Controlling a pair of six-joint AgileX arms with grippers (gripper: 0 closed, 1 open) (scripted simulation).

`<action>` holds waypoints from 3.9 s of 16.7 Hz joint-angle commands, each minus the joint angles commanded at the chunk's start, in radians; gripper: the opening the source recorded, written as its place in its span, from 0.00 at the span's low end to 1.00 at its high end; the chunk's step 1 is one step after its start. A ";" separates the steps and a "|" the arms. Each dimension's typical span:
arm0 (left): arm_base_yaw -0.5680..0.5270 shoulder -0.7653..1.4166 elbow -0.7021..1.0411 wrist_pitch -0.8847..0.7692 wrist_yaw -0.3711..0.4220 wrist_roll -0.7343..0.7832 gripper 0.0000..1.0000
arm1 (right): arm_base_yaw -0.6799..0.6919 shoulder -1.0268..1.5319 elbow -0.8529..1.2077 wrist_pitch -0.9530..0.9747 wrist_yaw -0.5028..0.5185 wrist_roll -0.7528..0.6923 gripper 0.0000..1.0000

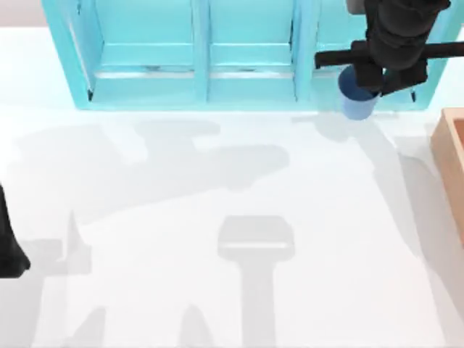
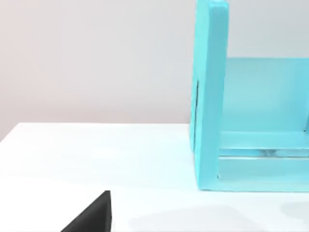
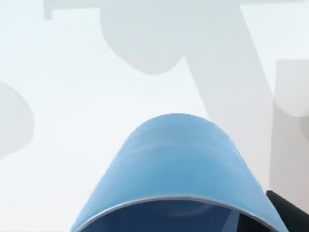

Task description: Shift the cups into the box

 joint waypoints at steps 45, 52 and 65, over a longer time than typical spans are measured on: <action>0.000 0.000 0.000 0.000 0.000 0.000 1.00 | -0.772 -0.312 -0.560 0.031 -0.245 -0.731 0.98; 0.000 0.000 0.000 0.000 0.000 0.000 1.00 | -0.772 -0.312 -0.560 0.031 -0.245 -0.731 1.00; 0.000 0.000 0.000 0.000 0.000 0.000 1.00 | -0.778 -0.303 -0.214 -0.295 -0.243 -0.736 1.00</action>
